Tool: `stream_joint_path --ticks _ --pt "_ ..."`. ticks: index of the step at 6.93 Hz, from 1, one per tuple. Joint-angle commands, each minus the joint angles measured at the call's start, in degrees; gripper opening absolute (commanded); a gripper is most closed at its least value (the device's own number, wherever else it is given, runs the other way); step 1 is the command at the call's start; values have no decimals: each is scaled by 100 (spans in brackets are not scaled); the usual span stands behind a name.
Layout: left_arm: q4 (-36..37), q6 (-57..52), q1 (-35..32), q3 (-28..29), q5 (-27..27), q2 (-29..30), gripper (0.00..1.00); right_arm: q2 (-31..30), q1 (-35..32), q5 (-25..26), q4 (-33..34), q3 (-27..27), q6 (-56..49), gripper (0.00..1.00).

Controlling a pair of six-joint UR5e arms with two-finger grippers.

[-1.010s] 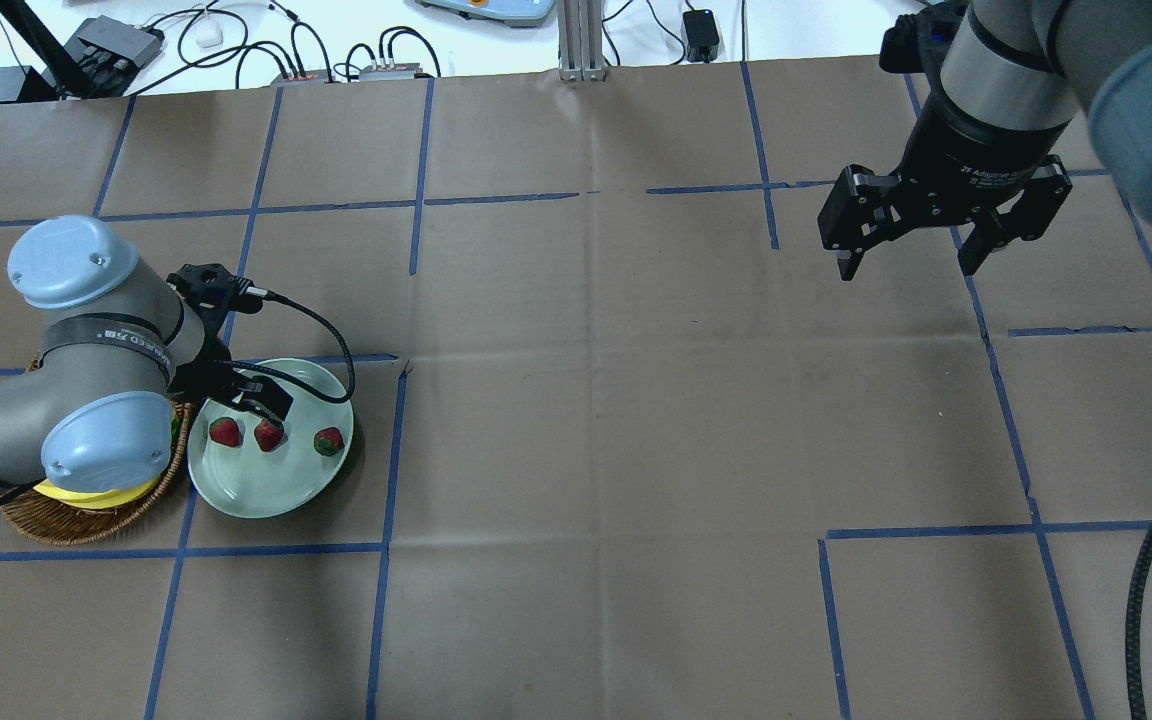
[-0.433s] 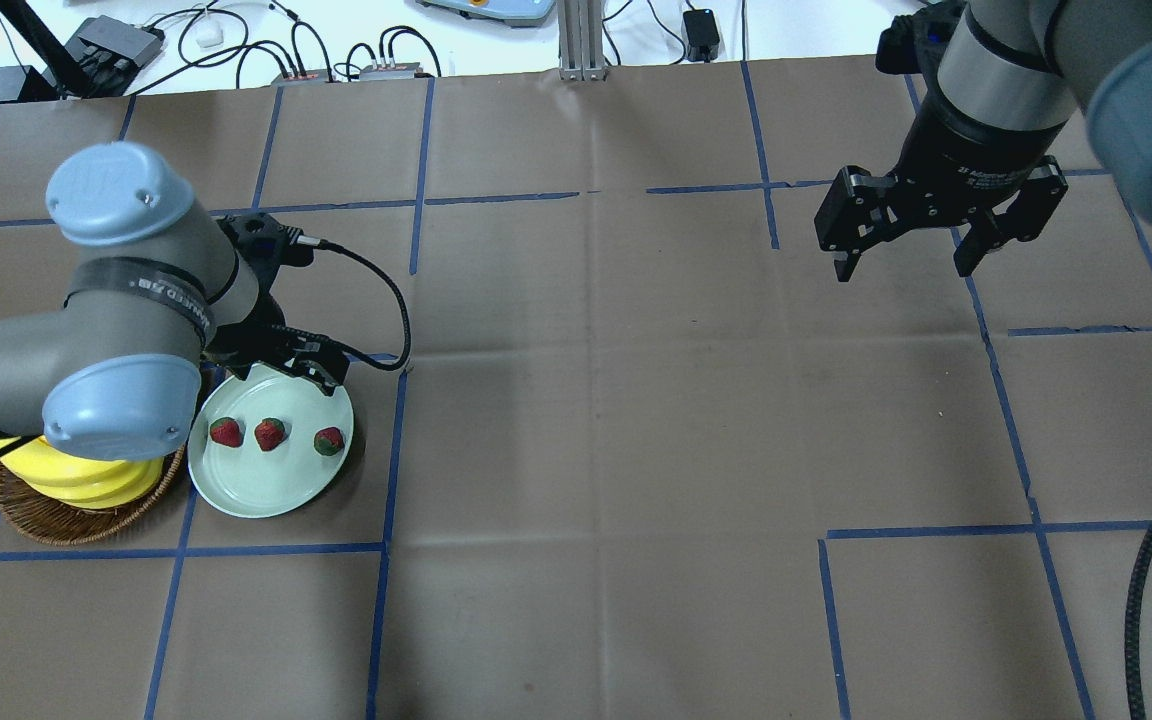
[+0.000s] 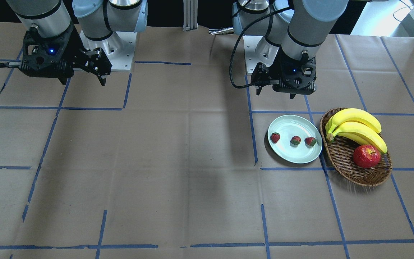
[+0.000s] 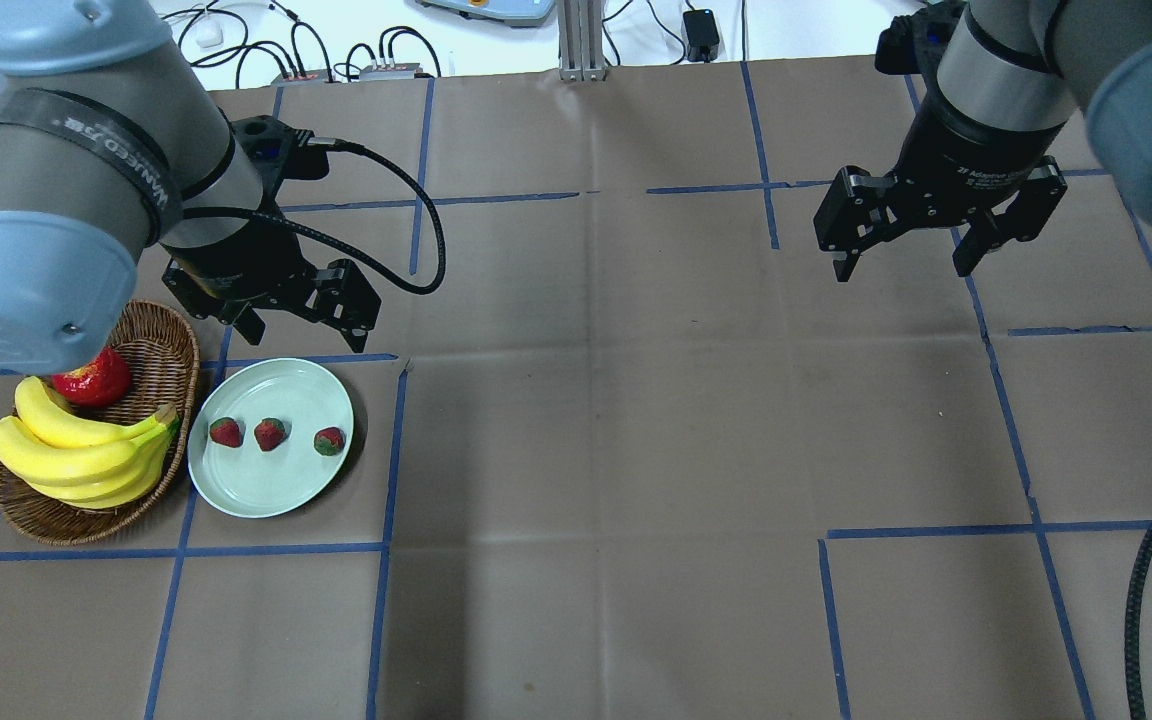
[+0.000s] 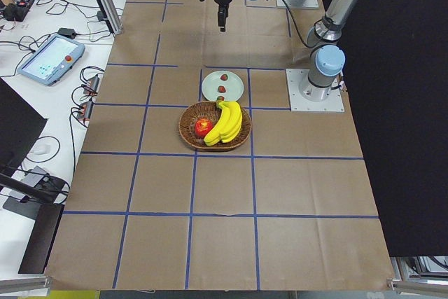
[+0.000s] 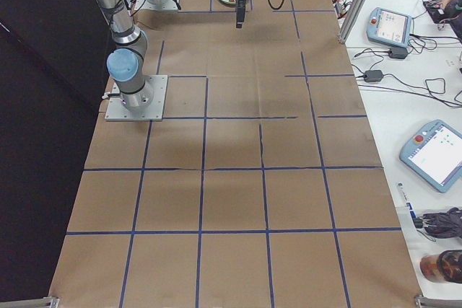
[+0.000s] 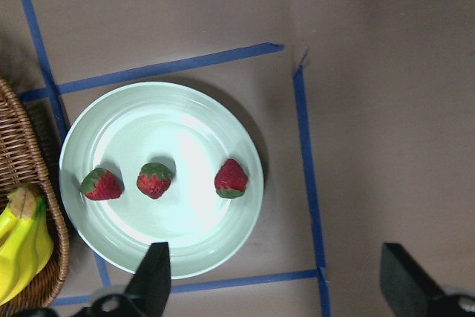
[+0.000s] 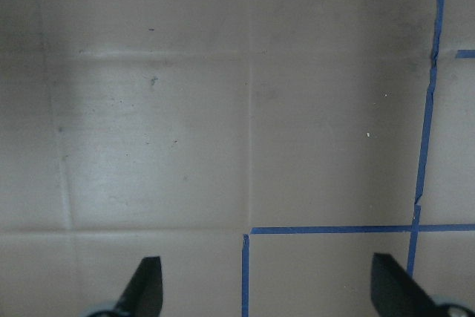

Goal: Collect all strawberries into plate

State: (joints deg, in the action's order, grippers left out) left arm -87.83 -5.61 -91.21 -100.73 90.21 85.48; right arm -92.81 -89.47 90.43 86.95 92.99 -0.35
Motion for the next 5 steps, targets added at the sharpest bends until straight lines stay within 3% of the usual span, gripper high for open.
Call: stream_joint_path --ticks 1,5 --pt "-479 43 -19 140 -38 -216 99 0 0 10 7 0 -8 100" --pt "-568 69 -11 403 23 -93 100 0 0 1 7 0 -17 100"
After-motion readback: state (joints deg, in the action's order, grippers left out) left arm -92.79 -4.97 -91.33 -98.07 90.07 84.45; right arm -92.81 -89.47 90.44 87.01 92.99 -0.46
